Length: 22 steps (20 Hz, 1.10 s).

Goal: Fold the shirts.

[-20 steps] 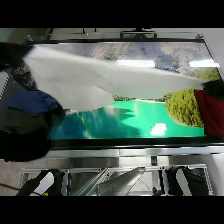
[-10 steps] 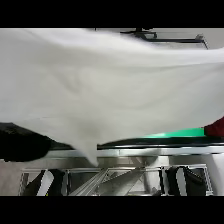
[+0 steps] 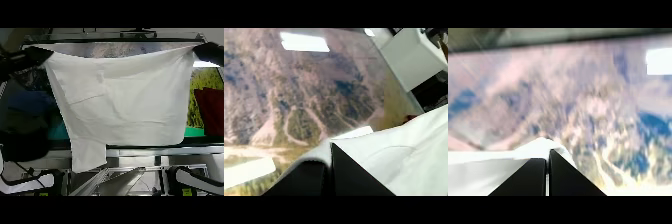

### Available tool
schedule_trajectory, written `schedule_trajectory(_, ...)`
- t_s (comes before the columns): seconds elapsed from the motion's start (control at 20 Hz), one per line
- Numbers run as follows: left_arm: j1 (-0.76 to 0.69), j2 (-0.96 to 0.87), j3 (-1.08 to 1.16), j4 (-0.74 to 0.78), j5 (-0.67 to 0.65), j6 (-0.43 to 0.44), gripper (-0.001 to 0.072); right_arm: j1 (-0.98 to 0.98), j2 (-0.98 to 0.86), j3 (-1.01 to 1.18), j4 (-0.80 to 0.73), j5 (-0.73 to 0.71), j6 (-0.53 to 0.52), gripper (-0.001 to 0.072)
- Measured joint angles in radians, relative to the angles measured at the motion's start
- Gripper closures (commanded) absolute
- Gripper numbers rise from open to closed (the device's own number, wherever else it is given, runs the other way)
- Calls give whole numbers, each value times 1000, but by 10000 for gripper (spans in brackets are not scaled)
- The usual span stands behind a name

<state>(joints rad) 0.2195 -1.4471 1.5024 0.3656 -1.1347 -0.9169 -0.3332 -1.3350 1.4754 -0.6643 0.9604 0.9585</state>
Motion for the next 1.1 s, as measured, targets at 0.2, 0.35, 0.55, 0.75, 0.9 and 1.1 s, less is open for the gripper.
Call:
schedule_trajectory(0.2, -32, -293, 115, 21, 61, 56, 607, 68, -277, 0, -39, -187, -2, 537)
schedule_trajectory(0.35, -26, -457, 260, 24, 64, 69, -13, 83, -369, 2, -50, -295, -2, 105)
schedule_trajectory(0.55, 41, -538, 433, 84, -58, -38, -5, 64, -356, 10, -51, -302, 11, 405)
schedule_trajectory(0.75, 121, -504, 446, 202, -258, -198, 14, -6, -296, 11, -55, -149, 67, 693)
schedule_trajectory(0.9, 154, -410, 260, 253, -357, -248, 14, -61, -278, 2, -60, 9, 113, 694)
schedule_trajectory(1.1, 168, -220, -135, 394, -341, -270, 14, -104, -269, -51, -61, 219, 139, 694)
